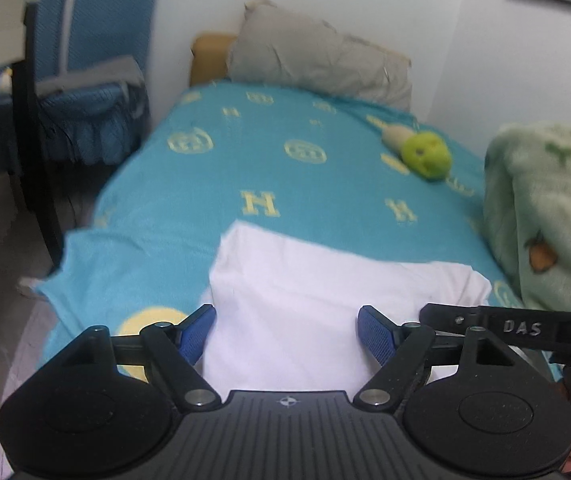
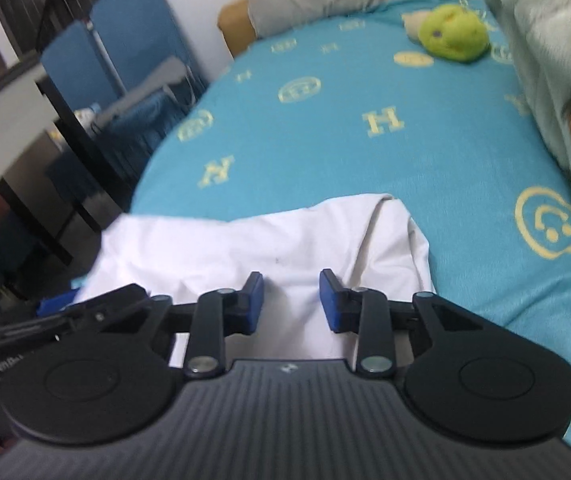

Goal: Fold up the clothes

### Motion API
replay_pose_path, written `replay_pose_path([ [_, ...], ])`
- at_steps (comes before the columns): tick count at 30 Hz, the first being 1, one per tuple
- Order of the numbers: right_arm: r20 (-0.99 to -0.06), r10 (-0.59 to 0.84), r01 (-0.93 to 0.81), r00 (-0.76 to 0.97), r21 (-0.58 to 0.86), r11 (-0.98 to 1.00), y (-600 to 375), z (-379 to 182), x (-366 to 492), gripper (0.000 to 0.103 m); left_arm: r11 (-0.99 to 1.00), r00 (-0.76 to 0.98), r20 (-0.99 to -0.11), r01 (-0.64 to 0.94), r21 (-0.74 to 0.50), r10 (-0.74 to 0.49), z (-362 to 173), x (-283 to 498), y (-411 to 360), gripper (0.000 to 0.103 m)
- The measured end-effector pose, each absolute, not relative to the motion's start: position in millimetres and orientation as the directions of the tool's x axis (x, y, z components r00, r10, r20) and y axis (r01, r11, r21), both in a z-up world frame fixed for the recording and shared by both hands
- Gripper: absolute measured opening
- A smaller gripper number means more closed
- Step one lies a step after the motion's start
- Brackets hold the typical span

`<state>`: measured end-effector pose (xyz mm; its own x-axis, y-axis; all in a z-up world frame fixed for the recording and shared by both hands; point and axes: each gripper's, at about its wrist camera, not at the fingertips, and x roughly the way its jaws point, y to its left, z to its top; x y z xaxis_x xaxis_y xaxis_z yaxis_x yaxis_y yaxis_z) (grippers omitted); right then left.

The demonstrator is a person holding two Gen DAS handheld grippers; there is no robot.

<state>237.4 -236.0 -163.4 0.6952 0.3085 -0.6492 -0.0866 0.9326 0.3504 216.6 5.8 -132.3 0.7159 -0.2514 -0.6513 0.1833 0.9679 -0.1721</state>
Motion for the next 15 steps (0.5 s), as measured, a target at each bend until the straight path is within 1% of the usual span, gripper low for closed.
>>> replay_pose_path([
  [6,-0.641,0.283,-0.108,0.714,0.298,0.948,-226,-159,230,0.034,0.975,0.721,-0.658,0.189,-0.117,-0.219,-141,214,1,0.077],
  [11,-0.592,0.245,-0.099,0.768,0.268,0.958,-225,-137,207,0.034,0.975,0.737,-0.638,0.194,-0.112,-0.22,-122,192,2,0.076],
  [15,-0.575,0.242,-0.08,0.781,0.293,0.953,-230,-122,184,0.034,0.974,0.74,-0.636,0.204,-0.101,-0.221,-105,162,3,0.076],
])
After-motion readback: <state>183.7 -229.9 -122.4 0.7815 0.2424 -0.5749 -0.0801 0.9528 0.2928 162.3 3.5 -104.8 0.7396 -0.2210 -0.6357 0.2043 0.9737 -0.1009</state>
